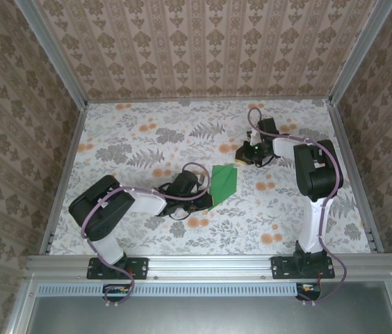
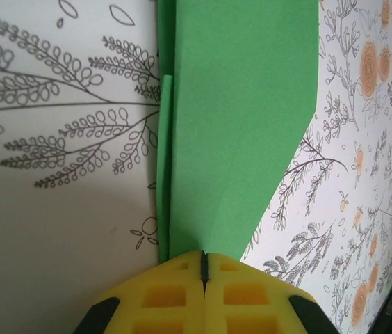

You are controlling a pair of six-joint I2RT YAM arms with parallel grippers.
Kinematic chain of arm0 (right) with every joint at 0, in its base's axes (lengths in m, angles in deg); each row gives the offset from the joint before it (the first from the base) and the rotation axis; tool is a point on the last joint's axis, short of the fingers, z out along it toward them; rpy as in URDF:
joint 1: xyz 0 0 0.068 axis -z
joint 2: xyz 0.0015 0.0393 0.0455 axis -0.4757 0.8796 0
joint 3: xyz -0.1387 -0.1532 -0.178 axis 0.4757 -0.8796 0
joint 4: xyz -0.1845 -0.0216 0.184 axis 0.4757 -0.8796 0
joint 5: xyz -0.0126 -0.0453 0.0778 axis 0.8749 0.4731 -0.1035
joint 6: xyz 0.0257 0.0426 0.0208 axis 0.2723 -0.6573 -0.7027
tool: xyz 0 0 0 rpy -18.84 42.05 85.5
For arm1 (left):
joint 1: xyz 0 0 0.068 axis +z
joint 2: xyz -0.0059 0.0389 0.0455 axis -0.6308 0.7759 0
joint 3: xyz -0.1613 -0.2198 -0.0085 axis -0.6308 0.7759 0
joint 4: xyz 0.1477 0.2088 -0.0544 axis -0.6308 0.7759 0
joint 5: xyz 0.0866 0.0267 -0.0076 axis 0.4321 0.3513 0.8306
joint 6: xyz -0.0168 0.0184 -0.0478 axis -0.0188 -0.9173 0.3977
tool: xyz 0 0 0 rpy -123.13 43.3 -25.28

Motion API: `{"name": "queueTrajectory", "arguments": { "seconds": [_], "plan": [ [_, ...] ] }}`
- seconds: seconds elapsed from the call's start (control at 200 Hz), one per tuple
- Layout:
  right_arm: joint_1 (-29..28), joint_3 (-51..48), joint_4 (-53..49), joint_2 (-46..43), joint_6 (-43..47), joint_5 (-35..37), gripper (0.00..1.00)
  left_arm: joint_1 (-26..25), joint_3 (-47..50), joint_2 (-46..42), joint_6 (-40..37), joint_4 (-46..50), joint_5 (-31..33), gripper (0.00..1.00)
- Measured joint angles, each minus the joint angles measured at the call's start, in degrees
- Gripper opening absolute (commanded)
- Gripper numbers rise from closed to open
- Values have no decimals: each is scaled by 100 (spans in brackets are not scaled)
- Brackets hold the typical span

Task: Fold a paper plane with a square sheet of paper (pick it up from the middle)
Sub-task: Turn over the paper at the center of the table.

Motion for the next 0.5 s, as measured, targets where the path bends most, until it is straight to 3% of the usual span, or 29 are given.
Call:
{"name": "queueTrajectory", "arguments": {
  "seconds": [0.145,0.305,0.5],
  "plan": [
    [35,-249,295,-284,-111,63,21,-2,-313,-2,-201,592,-28,8],
    [-4,-916,654,-1145,-520,63,32,24,-957,-39,-610,1473,15,37],
    [-138,-1738,1023,-1762,-981,-24,44,404,-1521,-514,-999,1864,190,70]
  ]
}}
